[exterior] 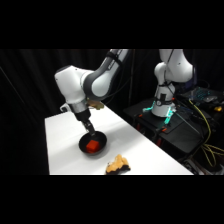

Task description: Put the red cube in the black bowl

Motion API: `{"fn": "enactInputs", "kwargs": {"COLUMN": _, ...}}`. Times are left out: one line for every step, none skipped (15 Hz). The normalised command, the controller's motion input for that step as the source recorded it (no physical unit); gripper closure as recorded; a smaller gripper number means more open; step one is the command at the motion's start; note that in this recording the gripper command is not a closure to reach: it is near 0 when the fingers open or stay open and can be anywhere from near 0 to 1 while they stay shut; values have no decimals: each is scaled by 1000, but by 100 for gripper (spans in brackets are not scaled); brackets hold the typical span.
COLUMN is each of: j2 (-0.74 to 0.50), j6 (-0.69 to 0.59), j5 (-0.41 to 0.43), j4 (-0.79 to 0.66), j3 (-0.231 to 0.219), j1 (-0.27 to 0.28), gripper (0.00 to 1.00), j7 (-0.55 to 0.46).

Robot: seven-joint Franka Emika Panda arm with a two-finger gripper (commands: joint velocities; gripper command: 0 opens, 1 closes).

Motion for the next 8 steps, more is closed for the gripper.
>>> {"fn": "enactInputs", "kwargs": {"j2": -454, "j6": -617, "j5": -10, "j4": 80, "j3": -17, "j1": 93, "gripper": 0, "j7": 182}}
{"fn": "enactInputs", "kwargs": {"j2": -428, "j6": -618, "j5": -12, "j4": 113, "j3": -26, "j1": 100, "gripper": 0, "j7": 217}}
{"fn": "enactInputs", "kwargs": {"j2": -431, "j6": -613, "j5": -19, "j4": 133, "j3": -32, "j1": 103, "gripper": 0, "j7": 236}}
{"fn": "enactInputs", "kwargs": {"j2": -419, "j6": -556, "j5": -28, "j4": 135, "j3": -33, "j1": 99, "gripper": 0, "j7": 215}}
{"fn": "enactInputs", "kwargs": {"j2": -398, "j6": -494, "j5": -28, "j4": 135, "j3": -33, "j1": 94, "gripper": 0, "j7": 201}}
{"fn": "enactInputs", "kwargs": {"j2": -379, "j6": -458, "j5": -13, "j4": 128, "j3": -29, "j1": 79, "gripper": 0, "j7": 167}}
{"fn": "enactInputs", "kwargs": {"j2": -331, "j6": -404, "j5": -21, "j4": 126, "j3": -32, "j1": 68, "gripper": 0, "j7": 140}}
{"fn": "enactInputs", "kwargs": {"j2": -290, "j6": -374, "j5": -44, "j4": 114, "j3": -40, "j1": 47, "gripper": 0, "j7": 66}}
